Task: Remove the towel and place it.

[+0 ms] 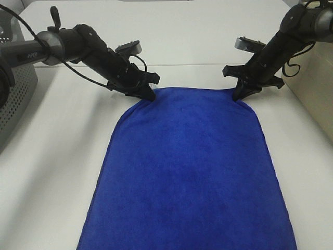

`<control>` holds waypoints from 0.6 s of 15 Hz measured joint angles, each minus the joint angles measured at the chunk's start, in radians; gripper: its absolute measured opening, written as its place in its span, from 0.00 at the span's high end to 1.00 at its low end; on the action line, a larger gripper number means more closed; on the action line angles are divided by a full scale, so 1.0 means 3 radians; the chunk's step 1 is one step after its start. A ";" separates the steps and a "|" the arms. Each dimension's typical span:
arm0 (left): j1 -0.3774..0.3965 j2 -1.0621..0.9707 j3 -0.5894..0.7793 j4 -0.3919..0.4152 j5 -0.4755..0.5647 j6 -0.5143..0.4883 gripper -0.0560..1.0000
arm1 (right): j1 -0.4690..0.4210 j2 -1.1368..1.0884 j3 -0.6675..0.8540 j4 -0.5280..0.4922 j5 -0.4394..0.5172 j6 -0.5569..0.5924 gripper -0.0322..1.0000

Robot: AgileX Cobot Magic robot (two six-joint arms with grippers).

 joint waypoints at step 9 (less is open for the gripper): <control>0.0000 -0.0060 -0.0863 0.0883 0.0000 -0.0230 0.93 | 0.0003 -0.0007 -0.0893 -0.0037 -0.0100 -0.0423 0.95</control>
